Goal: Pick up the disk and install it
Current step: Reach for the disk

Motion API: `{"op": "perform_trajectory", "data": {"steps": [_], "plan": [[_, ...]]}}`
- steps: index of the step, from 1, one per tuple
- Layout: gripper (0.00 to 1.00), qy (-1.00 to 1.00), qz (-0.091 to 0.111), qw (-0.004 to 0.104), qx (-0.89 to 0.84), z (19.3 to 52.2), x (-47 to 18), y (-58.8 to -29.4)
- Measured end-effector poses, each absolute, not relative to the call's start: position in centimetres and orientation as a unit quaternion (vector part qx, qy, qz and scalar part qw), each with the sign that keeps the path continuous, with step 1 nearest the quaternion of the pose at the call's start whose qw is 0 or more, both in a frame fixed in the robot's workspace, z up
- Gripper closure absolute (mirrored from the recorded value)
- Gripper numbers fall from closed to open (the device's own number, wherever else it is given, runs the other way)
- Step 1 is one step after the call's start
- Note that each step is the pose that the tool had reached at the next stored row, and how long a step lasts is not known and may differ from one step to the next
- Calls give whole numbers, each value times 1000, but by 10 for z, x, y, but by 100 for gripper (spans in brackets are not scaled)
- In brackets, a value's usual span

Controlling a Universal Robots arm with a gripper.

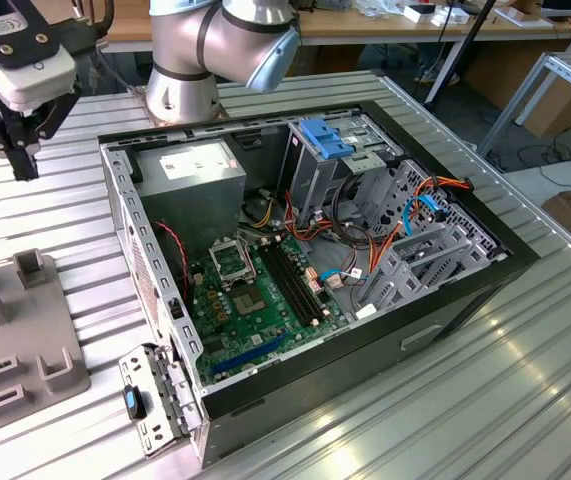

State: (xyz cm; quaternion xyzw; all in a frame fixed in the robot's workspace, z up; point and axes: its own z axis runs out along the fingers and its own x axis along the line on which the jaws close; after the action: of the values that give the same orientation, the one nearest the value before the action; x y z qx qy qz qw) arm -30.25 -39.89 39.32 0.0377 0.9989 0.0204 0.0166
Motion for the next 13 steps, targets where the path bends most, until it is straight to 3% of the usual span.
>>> {"op": "perform_trajectory", "data": {"steps": [13], "plan": [[89,999,20,17,38,393,-333,-399]]}}
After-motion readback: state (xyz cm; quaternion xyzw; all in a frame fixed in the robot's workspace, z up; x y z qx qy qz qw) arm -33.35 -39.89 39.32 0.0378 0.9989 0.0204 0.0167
